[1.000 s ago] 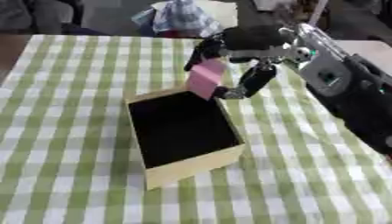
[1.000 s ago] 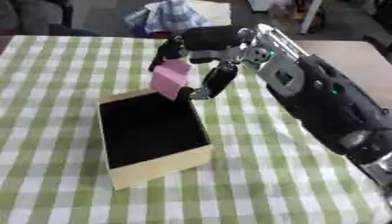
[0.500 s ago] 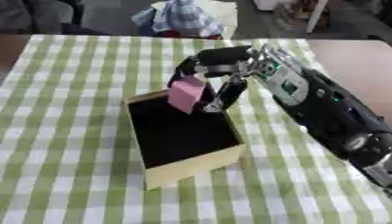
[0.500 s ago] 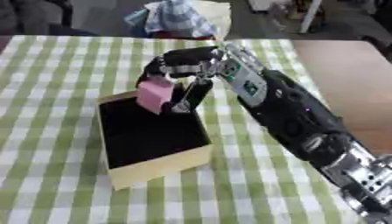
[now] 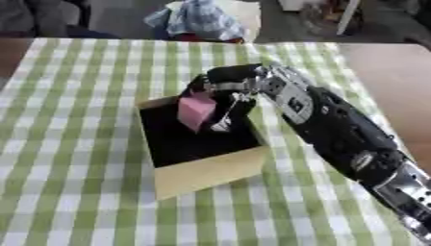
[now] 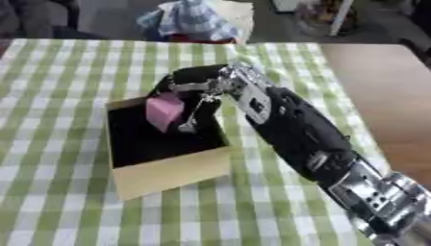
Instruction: Pick up objects on the table and place them in the box.
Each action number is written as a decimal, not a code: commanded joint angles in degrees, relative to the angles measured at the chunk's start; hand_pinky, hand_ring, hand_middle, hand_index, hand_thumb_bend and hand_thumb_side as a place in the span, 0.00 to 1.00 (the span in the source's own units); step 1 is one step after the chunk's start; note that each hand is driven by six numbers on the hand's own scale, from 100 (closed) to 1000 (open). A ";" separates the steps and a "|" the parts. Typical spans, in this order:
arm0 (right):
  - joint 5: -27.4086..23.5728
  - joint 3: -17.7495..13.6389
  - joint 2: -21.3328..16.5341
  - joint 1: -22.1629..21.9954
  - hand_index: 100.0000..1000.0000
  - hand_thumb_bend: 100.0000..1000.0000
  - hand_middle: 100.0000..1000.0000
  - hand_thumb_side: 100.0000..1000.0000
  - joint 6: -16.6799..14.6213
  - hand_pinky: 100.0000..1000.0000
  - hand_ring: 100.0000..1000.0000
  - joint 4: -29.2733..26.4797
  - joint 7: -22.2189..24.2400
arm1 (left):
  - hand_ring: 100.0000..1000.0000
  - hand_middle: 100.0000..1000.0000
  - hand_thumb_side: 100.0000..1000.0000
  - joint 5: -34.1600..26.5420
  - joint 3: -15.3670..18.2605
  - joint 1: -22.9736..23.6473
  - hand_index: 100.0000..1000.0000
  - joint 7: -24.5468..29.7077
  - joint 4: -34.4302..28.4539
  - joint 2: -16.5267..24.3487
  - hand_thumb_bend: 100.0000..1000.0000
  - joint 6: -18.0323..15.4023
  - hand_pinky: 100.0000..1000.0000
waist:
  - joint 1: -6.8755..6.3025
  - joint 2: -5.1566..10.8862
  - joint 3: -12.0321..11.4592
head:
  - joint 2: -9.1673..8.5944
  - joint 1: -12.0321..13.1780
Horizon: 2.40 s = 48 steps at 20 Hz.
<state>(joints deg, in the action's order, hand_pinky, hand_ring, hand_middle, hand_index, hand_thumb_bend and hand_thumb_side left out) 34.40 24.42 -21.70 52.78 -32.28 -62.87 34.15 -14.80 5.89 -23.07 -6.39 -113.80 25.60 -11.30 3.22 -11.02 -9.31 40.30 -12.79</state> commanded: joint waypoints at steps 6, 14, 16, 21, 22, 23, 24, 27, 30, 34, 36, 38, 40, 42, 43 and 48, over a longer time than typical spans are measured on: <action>7.61 1.69 -0.94 0.43 0.99 0.28 0.84 0.59 -9.24 0.75 0.80 -5.47 0.94 | 0.73 0.78 0.77 -0.10 0.16 -0.62 0.84 0.09 -0.80 0.86 0.30 0.06 0.84 | -0.07 0.92 0.36 | -0.06 -0.12; 11.11 3.60 -2.44 0.26 1.00 0.43 0.89 0.74 -12.49 0.77 0.82 -12.44 -4.33 | 0.73 0.78 0.77 -0.12 0.19 -0.36 0.84 0.09 -0.80 0.98 0.30 0.11 0.84 | 0.18 1.32 0.70 | 0.02 0.00; 10.96 3.81 -2.99 0.18 1.00 0.43 0.90 0.74 -12.57 0.77 0.82 -13.85 -5.11 | 0.73 0.78 0.77 -0.12 0.20 -0.30 0.84 0.08 -0.80 1.00 0.30 0.14 0.84 | 0.22 1.37 0.76 | 0.05 0.10; 7.74 3.24 -5.08 -0.04 1.00 0.35 0.88 0.68 -11.03 0.76 0.82 -17.43 -7.08 | 0.73 0.78 0.77 -0.08 0.24 -0.12 0.84 0.06 -0.80 1.07 0.30 0.20 0.84 | 0.35 1.41 0.99 | 0.10 0.33; 6.95 2.89 -5.77 -0.04 1.00 0.35 0.88 0.68 -10.60 0.76 0.82 -18.43 -7.58 | 0.73 0.78 0.77 -0.06 0.25 -0.07 0.84 0.06 -0.80 1.10 0.30 0.21 0.84 | 0.38 1.42 1.05 | 0.13 0.42; 6.11 2.51 -6.51 -0.05 1.00 0.35 0.89 0.67 -10.13 0.77 0.82 -19.61 -8.02 | 0.73 0.78 0.77 -0.03 0.27 -0.02 0.84 0.05 -0.80 1.13 0.30 0.22 0.84 | 0.40 1.44 1.11 | 0.18 0.50; 5.26 2.06 -7.29 -0.06 1.00 0.35 0.89 0.67 -9.63 0.77 0.82 -20.89 -8.46 | 0.73 0.78 0.77 -0.01 0.30 0.04 0.84 0.03 -0.80 1.16 0.30 0.23 0.84 | 0.41 1.46 1.19 | 0.23 0.59; 2.66 0.55 -9.61 -0.39 1.00 0.34 0.89 0.67 -7.67 0.77 0.82 -24.73 -9.30 | 0.73 0.78 0.77 0.07 0.36 0.24 0.84 -0.02 -0.80 1.28 0.29 0.29 0.84 | 0.46 1.57 1.52 | 0.29 0.76; -0.48 -0.98 -11.58 -0.81 1.00 0.34 0.91 0.68 -5.11 0.78 0.84 -27.10 -8.23 | 0.73 0.78 0.77 0.09 0.37 0.32 0.84 -0.06 -0.80 1.34 0.30 0.31 0.84 | 0.44 1.74 1.79 | 0.26 0.90; -1.72 -2.14 -12.82 -1.29 1.00 0.35 0.94 0.69 -2.96 0.83 0.91 -27.65 -6.33 | 0.73 0.78 0.77 0.08 0.36 0.45 0.84 -0.06 -0.80 1.41 0.30 0.30 0.84 | 0.24 1.91 1.89 | 0.28 0.93; -1.77 -2.64 -13.34 -1.63 1.00 0.35 0.96 0.69 -2.50 0.84 0.93 -27.77 -5.98 | 0.73 0.78 0.77 0.07 0.41 0.51 0.84 -0.12 -0.80 1.46 0.30 0.26 0.84 | 0.08 2.00 1.97 | 0.29 1.00; -1.97 -3.00 -13.69 -1.88 1.00 0.35 0.96 0.69 -2.25 0.84 0.93 -28.15 -6.00 | 0.73 0.78 0.77 0.05 0.42 0.54 0.84 -0.14 -0.80 1.48 0.30 0.22 0.84 | 0.00 2.06 2.03 | 0.32 1.06; -2.41 -3.80 -14.28 -2.23 1.00 0.35 0.97 0.67 -1.95 0.85 0.94 -28.83 -6.57 | 0.73 0.78 0.77 0.05 0.44 0.69 0.84 -0.17 -0.80 1.48 0.29 0.27 0.85 | -0.13 2.15 2.31 | 0.20 1.18; -3.43 -5.28 -15.68 -3.17 1.00 0.34 0.97 0.66 -1.38 0.85 0.93 -30.48 -8.00 | 0.73 0.78 0.77 0.08 0.47 0.81 0.84 -0.19 -0.80 1.53 0.29 0.32 0.84 | -0.26 2.25 2.70 | 0.16 1.36; -3.98 -5.99 -16.43 -3.73 1.00 0.32 0.97 0.67 -1.03 0.84 0.93 -31.44 -8.71 | 0.73 0.78 0.77 0.09 0.49 0.83 0.84 -0.20 -0.80 1.55 0.29 0.31 0.84 | -0.30 2.28 2.84 | 0.17 1.43; -8.05 -11.74 -20.93 -8.76 1.00 0.31 0.96 0.58 2.28 0.83 0.92 -37.17 -14.25 | 0.73 0.78 0.77 0.31 0.80 1.24 0.83 -0.42 -0.80 1.73 0.29 0.24 0.85 | -0.68 2.25 3.78 | -0.11 2.15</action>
<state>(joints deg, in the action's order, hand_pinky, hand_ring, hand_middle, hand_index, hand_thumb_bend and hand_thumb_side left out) 27.71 14.83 -39.96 43.33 -30.73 -97.94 21.30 -14.63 5.98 -21.47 -6.62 -113.80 25.67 -11.05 2.78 -9.68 -5.51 40.31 -10.91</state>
